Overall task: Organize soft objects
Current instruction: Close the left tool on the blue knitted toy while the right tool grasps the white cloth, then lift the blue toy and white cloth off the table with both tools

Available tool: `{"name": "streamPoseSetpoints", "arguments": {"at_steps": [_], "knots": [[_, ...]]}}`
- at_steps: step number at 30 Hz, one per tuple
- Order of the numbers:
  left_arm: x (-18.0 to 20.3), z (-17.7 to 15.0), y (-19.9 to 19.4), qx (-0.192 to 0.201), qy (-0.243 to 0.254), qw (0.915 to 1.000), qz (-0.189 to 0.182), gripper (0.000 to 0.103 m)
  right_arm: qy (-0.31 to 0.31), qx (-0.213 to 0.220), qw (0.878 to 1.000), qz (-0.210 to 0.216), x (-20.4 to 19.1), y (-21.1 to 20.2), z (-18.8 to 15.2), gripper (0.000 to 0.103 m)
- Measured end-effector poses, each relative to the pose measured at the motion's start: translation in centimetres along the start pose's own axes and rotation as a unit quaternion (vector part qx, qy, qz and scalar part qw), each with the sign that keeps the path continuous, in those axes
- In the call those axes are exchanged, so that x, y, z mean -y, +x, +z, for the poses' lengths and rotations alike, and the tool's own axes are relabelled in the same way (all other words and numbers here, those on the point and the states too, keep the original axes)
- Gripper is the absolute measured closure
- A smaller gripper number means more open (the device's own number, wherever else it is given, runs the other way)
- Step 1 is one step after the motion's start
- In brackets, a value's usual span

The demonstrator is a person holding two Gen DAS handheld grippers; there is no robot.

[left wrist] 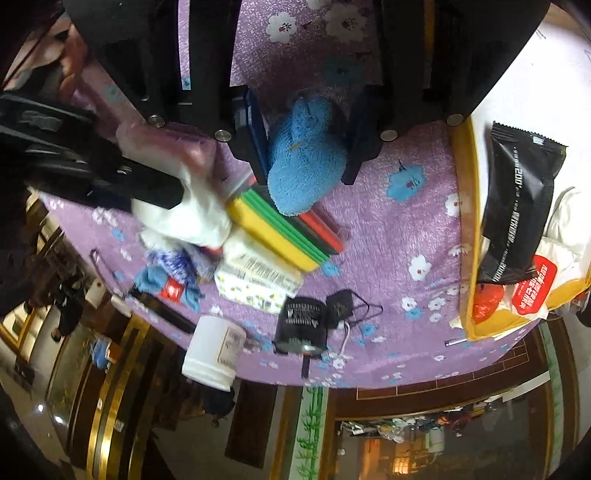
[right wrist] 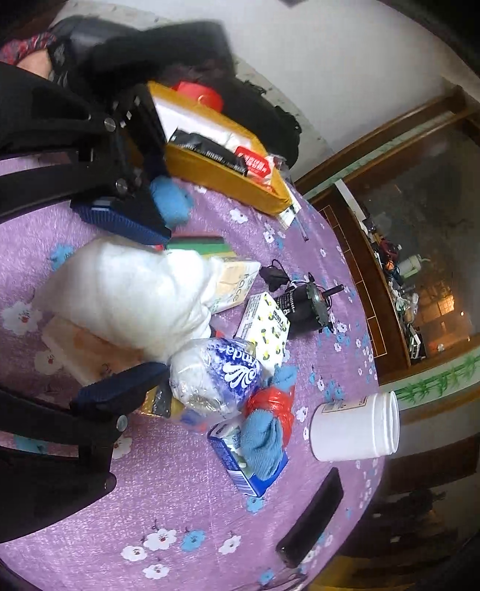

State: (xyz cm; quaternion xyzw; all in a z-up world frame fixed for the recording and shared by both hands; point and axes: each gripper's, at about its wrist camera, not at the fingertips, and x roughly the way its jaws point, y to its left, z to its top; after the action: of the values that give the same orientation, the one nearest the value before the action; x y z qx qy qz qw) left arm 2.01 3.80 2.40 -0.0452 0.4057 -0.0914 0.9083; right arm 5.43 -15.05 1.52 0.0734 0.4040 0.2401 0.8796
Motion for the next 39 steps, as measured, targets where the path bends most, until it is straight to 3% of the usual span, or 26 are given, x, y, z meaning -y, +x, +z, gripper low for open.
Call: {"name": "streamPoseSetpoints", "arguments": {"at_steps": [1, 2, 3, 7, 10, 16, 28, 39], "knots": [[-0.1, 0.1, -0.3, 0.007, -0.005, 0.9999, -0.006, 0.068, -0.003, 0.004, 1.0, -0.003, 0.0, 0.1, 0.0, 0.079], [-0.2, 0.3, -0.7, 0.021, -0.012, 0.9996, -0.015, 0.068, -0.001, 0.006, 1.0, 0.002, 0.1, 0.0, 0.0, 0.087], [-0.2, 0.4, -1.1, 0.031, -0.015, 0.9992, -0.02, 0.068, 0.004, 0.011, 1.0, 0.01, 0.3, -0.2, 0.1, 0.088], [0.1, 1.0, -2.0, 0.064, -0.018, 0.9972, -0.034, 0.068, 0.015, 0.062, 0.997, 0.033, 0.7, -2.1, 0.5, 0.089], [0.5, 1.2, -2.8, 0.096, -0.017, 0.9942, -0.044, 0.068, 0.011, 0.091, 0.995, 0.026, 0.5, -3.0, 0.6, 0.089], [1.0, 1.0, -5.4, 0.181, 0.006, 0.9822, -0.05, 0.068, 0.013, 0.151, 0.988, 0.027, 0.6, -5.3, 0.9, 0.089], [1.3, 1.0, -3.7, 0.148, 0.016, 0.9879, -0.045, 0.068, -0.002, 0.126, 0.991, 0.036, -0.3, -4.2, 0.7, 0.088], [1.2, 0.7, -3.8, 0.147, 0.014, 0.9882, -0.041, 0.068, -0.003, 0.124, 0.991, 0.043, -0.6, -4.3, 0.5, 0.088]]}}
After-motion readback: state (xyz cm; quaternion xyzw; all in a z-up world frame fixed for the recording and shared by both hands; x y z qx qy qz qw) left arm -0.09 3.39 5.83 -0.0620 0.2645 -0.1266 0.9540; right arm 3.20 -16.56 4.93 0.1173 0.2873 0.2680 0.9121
